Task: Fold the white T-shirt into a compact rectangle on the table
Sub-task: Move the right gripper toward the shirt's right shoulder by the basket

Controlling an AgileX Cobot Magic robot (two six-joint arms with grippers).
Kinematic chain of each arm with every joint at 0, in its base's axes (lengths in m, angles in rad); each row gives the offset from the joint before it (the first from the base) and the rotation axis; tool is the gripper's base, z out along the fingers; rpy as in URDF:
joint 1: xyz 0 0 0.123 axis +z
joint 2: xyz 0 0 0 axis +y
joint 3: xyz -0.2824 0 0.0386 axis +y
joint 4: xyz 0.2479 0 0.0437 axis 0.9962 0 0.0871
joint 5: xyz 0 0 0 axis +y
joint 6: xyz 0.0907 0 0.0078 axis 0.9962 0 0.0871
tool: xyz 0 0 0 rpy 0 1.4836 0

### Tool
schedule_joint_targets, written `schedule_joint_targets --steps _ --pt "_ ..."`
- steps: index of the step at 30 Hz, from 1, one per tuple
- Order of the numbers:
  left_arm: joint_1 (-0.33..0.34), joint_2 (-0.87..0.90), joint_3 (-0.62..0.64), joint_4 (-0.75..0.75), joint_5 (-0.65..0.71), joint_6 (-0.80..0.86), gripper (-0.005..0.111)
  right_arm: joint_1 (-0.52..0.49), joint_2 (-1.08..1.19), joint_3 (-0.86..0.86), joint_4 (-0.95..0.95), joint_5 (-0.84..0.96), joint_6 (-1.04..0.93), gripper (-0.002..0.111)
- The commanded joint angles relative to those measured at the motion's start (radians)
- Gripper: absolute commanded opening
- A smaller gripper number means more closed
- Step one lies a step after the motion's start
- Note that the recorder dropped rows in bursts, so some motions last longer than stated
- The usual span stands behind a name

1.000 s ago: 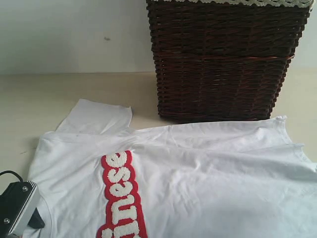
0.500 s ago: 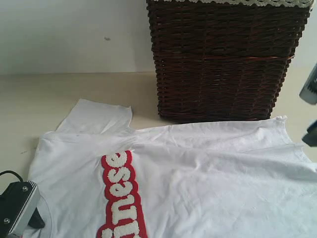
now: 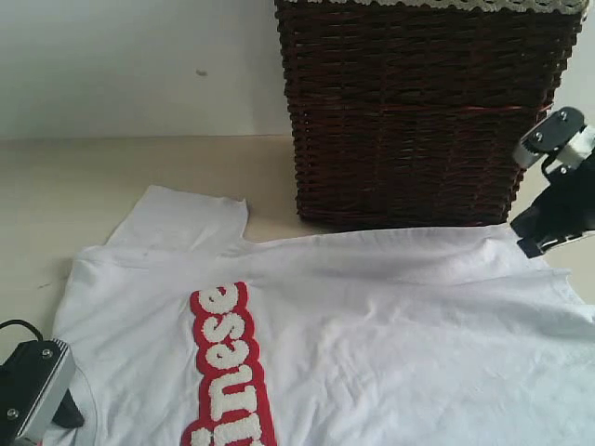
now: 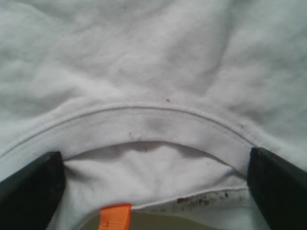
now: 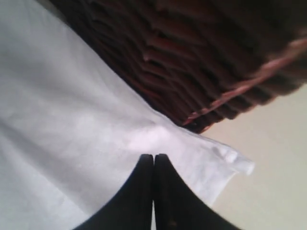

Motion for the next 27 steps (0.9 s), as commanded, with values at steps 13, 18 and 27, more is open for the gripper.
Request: schedule_joint_targets --steps 13,18,27 --pt "-0.005 0.025 0.009 0.020 0.001 -0.013 0.105 -0.005 0.233 -0.011 0.382 -0.072 -0.356 0.000" --pt "-0.005 0.025 0.009 0.020 0.001 -0.013 0.105 -0.005 0.274 -0.011 0.383 -0.155 -0.363 0.000" --pt "-0.005 0.025 0.009 0.020 0.001 -0.013 0.105 -0.005 0.277 -0.011 0.405 -0.292 -0.364 0.000"
